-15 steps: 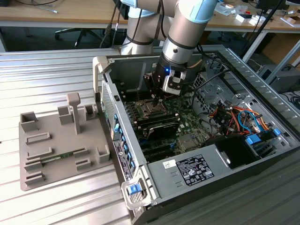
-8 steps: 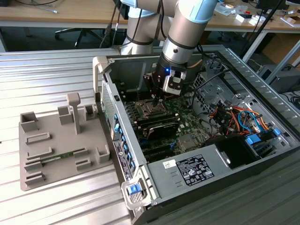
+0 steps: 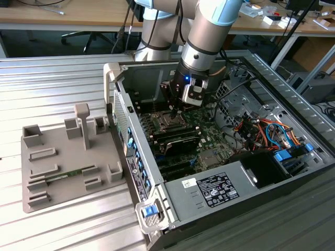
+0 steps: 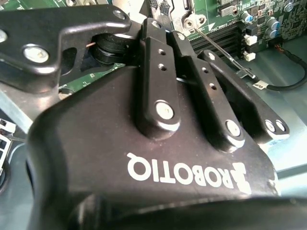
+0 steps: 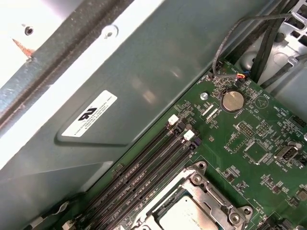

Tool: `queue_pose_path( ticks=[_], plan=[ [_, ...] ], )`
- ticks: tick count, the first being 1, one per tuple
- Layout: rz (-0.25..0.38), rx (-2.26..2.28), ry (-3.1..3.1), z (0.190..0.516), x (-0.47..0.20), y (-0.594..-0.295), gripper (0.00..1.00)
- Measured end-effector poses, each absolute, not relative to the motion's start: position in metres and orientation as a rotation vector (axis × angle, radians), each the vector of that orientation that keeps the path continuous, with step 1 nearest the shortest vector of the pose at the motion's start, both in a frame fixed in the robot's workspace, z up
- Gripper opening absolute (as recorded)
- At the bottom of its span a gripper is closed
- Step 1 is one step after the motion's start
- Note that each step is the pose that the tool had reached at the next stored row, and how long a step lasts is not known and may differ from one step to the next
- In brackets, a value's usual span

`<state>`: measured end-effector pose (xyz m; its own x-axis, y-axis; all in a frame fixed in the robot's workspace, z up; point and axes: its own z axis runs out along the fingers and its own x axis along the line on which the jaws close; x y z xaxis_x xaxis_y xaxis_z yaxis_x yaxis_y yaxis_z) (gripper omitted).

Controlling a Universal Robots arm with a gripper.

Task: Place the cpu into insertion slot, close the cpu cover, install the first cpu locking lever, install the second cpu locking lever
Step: 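Install the first cpu locking lever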

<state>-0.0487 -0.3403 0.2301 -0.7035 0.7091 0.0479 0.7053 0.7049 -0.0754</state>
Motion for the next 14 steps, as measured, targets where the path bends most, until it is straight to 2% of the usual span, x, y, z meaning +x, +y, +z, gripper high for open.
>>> queue_pose_path(
  ticks=[14],
  plan=[
    [0.080,-1.152,-2.843,0.2301,-0.0487,-0.3403,0.10]
  ],
)
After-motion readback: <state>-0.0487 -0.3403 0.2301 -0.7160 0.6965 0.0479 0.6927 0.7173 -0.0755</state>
